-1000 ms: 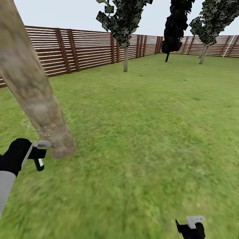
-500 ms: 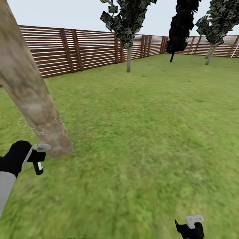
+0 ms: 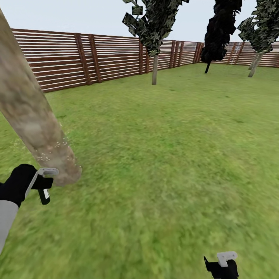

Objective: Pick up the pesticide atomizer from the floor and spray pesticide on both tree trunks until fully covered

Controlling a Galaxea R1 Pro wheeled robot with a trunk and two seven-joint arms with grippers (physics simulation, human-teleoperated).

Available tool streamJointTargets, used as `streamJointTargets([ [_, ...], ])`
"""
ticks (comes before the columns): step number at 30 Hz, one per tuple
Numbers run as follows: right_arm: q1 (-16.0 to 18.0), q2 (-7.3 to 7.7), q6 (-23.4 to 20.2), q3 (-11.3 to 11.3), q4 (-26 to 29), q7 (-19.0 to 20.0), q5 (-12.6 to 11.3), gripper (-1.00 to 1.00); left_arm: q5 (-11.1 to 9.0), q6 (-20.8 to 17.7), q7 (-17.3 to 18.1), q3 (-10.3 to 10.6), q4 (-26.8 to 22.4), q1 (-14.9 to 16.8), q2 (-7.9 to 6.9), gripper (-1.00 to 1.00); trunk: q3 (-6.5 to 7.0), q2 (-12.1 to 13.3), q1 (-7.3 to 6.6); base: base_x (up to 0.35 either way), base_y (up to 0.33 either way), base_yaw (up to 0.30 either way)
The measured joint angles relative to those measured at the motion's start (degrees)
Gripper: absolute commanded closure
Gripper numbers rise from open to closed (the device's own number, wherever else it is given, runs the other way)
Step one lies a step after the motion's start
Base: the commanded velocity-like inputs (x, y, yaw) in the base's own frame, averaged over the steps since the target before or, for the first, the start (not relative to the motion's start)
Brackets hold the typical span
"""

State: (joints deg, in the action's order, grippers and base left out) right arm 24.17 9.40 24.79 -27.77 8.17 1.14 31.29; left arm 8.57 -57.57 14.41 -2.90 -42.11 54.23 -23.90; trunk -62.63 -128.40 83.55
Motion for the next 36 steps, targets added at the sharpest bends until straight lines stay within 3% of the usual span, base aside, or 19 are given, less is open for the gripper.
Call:
streamJointTargets([
  [20,0.0,-0.09,0.0,0.0,0.0,0.0,0.0,-1.00,0.1,0.2,0.0,0.5,-1.1,0.1,0.00,1.00,0.00,0.0,0.00,0.074,-0.254,0.258],
  [36,0.0,0.09,0.0,0.0,0.0,-0.1,0.0,-1.00,0.1,0.0,0.0,0.4,-2.3,0.1,0.02,1.00,0.00,0.0,0.00,0.142,-0.269,0.027],
])
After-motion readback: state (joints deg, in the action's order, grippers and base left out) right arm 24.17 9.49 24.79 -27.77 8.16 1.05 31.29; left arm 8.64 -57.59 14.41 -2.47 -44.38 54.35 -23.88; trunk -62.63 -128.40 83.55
